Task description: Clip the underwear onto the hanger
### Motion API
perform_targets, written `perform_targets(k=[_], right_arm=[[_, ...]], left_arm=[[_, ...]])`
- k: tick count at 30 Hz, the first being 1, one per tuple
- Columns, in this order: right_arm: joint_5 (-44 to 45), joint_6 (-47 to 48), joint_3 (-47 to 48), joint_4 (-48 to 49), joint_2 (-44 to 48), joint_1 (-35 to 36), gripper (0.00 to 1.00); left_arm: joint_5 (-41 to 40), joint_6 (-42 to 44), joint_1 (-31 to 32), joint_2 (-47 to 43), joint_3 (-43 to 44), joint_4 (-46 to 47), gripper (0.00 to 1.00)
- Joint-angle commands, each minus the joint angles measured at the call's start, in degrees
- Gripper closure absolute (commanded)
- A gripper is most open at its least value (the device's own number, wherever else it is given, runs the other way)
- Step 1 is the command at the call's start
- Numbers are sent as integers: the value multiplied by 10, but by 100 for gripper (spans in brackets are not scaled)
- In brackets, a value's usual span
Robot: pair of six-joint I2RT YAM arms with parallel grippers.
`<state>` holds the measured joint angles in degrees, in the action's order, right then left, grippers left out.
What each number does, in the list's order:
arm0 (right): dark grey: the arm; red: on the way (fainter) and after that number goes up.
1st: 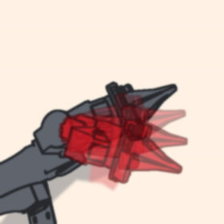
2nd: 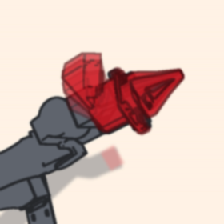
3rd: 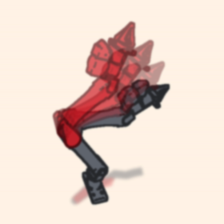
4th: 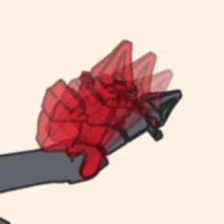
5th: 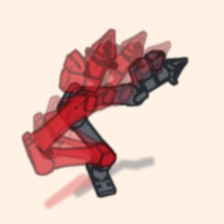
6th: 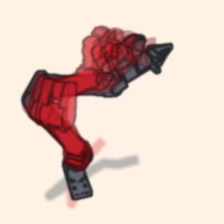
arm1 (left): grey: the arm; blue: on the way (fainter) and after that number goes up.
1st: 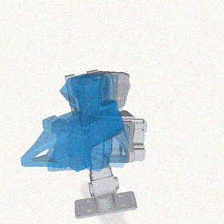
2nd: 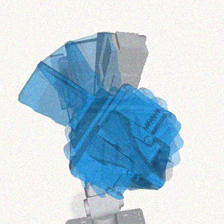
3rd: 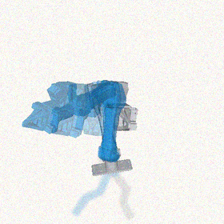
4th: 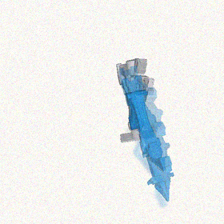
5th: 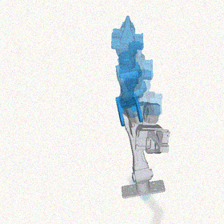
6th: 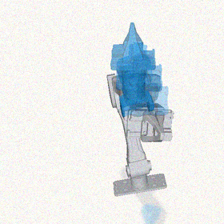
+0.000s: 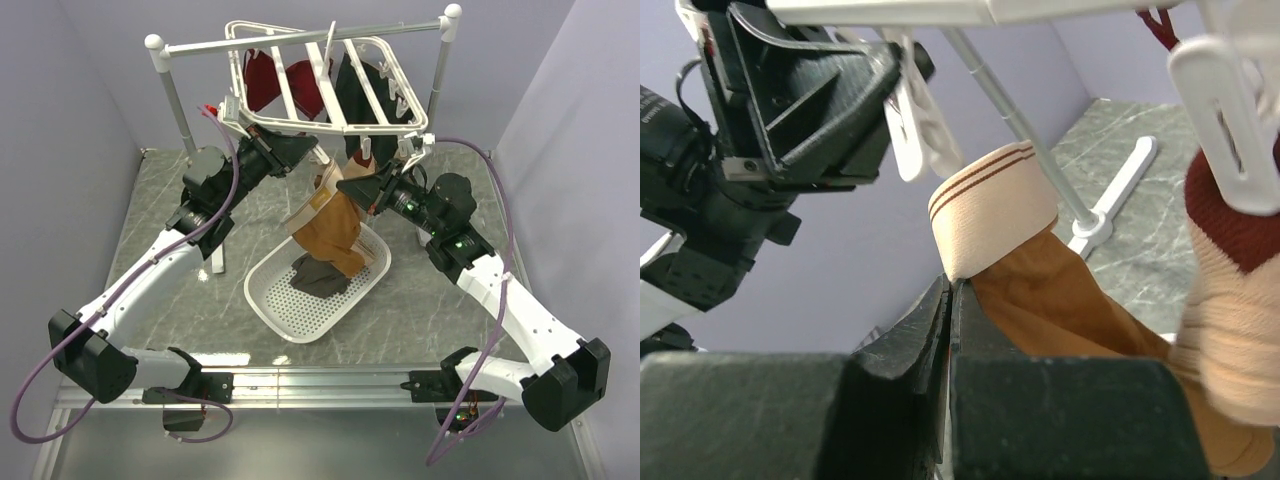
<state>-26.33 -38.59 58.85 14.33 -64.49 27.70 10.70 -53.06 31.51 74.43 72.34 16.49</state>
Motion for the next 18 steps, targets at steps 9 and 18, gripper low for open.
perform_targets(k=[9,18], right_arm=[[-17,-11,47,45,-18,-1,100],[-22,-10,65,49,-30,5,100]], left_arm=[[22,-10,0,8,2,8,100],[26,-15,0,12,3,6,100]])
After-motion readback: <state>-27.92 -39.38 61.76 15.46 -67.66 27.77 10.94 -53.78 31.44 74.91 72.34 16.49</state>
